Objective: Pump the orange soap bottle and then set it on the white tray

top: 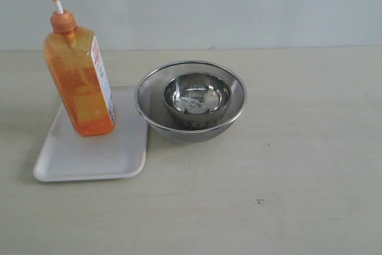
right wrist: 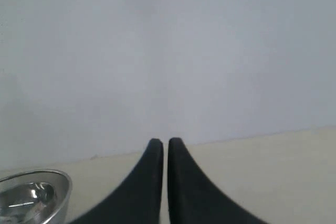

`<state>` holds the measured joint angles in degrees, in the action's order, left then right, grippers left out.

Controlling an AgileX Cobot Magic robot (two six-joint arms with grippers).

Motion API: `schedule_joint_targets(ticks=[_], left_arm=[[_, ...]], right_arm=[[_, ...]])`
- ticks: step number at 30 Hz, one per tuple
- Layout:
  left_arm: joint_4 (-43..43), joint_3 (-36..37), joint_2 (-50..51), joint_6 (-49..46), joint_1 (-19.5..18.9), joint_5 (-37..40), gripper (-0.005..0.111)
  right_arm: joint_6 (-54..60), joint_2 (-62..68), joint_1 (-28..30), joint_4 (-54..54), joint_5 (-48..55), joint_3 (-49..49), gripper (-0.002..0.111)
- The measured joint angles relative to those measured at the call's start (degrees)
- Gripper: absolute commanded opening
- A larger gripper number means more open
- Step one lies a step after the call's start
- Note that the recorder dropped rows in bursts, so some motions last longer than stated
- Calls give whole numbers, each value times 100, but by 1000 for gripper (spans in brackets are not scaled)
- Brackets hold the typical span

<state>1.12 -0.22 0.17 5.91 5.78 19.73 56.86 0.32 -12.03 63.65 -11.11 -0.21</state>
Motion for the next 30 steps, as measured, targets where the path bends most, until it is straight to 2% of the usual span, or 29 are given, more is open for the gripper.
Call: schedule_joint_targets(ticks=[2, 5, 8, 16, 19, 23, 30], left_arm=[[0, 0, 0, 0, 0, 0, 5], [0, 0, 0, 0, 0, 0, 5], [0, 0, 0, 0, 0, 0, 5], [0, 0, 0, 0, 0, 0, 5], [0, 0, 0, 0, 0, 0, 5], [0, 0, 0, 0, 0, 0, 5], [0, 0, 0, 0, 0, 0, 5]], right_arm=[[-852, 0, 0, -802, 189, 4, 0], [-2315, 0, 0, -2657, 401, 21, 0], [-3239, 0, 0, -4101, 534, 26, 0], [-6057, 0, 0, -6800, 1537, 26, 0], [-6669, 0, 0, -7348, 2117, 26, 0], [-6933, -2, 0, -7526, 3091, 26, 0], [-7110, -2, 0, -7537, 3128, 26, 0]])
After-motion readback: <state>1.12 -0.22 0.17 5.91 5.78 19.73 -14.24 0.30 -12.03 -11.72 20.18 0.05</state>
